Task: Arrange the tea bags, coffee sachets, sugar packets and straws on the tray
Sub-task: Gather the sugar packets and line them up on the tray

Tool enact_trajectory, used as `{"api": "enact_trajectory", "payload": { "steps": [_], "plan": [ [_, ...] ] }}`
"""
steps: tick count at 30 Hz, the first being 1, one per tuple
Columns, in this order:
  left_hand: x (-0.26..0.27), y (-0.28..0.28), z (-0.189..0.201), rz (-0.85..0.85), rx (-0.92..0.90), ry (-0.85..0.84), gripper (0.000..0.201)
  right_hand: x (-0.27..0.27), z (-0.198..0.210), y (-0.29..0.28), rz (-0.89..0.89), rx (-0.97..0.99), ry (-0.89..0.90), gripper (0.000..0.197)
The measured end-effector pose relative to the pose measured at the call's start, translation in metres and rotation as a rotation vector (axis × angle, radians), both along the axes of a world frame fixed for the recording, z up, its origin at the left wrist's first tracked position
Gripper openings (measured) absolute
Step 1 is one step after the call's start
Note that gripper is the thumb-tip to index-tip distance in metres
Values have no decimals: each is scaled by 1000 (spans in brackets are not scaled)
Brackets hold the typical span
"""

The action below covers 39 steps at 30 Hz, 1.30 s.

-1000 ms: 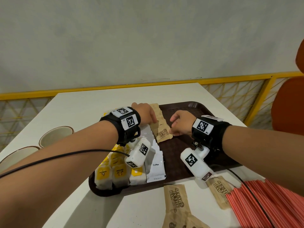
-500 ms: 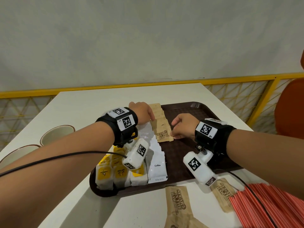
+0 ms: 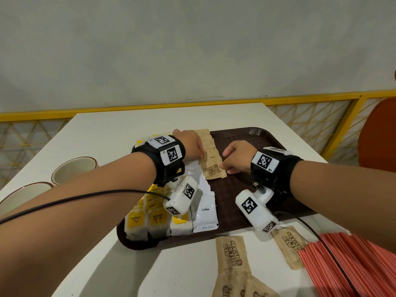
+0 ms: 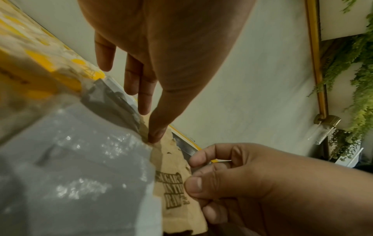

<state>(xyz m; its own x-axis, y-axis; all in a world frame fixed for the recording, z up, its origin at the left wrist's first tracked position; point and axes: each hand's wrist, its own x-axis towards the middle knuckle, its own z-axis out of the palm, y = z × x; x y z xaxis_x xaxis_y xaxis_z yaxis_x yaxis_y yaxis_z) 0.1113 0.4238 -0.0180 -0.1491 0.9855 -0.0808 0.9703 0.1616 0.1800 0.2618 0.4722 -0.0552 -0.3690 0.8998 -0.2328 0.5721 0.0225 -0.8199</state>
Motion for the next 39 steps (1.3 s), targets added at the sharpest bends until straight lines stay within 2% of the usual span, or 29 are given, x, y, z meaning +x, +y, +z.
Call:
{"api": "enact_trajectory", "payload": {
  "steps": [17, 25, 30, 39],
  "plan": [
    [-4, 28, -6, -25, -20, 40, 4, -7, 9, -1, 40, 87, -50, 28],
    [4, 40, -8, 4, -7, -12, 21, -4, 9, -4, 26, 93, -33, 29],
    [9, 42, -5, 12, -35, -93, 18, -2, 10, -3, 21, 67, 0, 28],
    [17, 47, -4, 10, -96, -118, 23, 0, 8, -4, -1, 21, 37, 30]
  ]
}}
